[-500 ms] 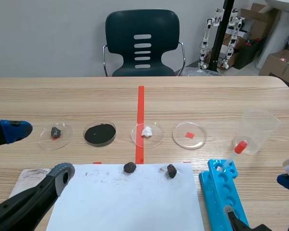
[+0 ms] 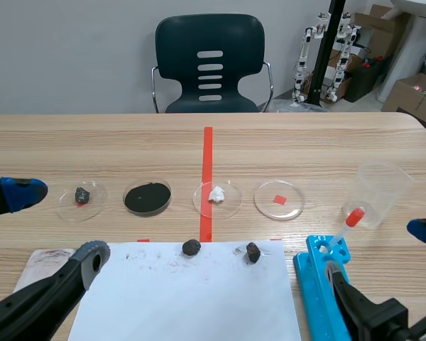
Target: Pick up the dropper by the top with the right hand
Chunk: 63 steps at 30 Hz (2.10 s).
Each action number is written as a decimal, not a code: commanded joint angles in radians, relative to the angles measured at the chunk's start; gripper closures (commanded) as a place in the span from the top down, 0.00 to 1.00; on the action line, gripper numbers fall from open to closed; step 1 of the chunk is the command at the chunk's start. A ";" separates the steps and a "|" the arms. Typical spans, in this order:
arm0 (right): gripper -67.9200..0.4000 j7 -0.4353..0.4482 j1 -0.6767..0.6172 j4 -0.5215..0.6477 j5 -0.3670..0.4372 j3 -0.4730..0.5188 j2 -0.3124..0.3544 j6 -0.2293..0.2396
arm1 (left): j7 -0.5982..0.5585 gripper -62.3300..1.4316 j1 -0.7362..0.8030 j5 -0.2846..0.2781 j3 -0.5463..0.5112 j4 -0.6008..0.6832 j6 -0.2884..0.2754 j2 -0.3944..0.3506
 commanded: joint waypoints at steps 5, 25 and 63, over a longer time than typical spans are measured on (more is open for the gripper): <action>0.97 0.059 0.006 0.019 -0.008 0.011 0.003 0.008 | -0.014 0.90 0.000 -0.014 0.001 0.006 -0.002 0.002; 0.96 0.191 0.007 -0.011 -0.072 0.011 0.003 0.000 | -0.014 0.90 0.000 -0.014 0.001 0.006 -0.002 0.002; 0.86 0.495 0.468 -0.542 -0.076 -0.117 0.002 0.151 | -0.014 0.90 0.000 -0.014 0.001 0.006 -0.002 0.002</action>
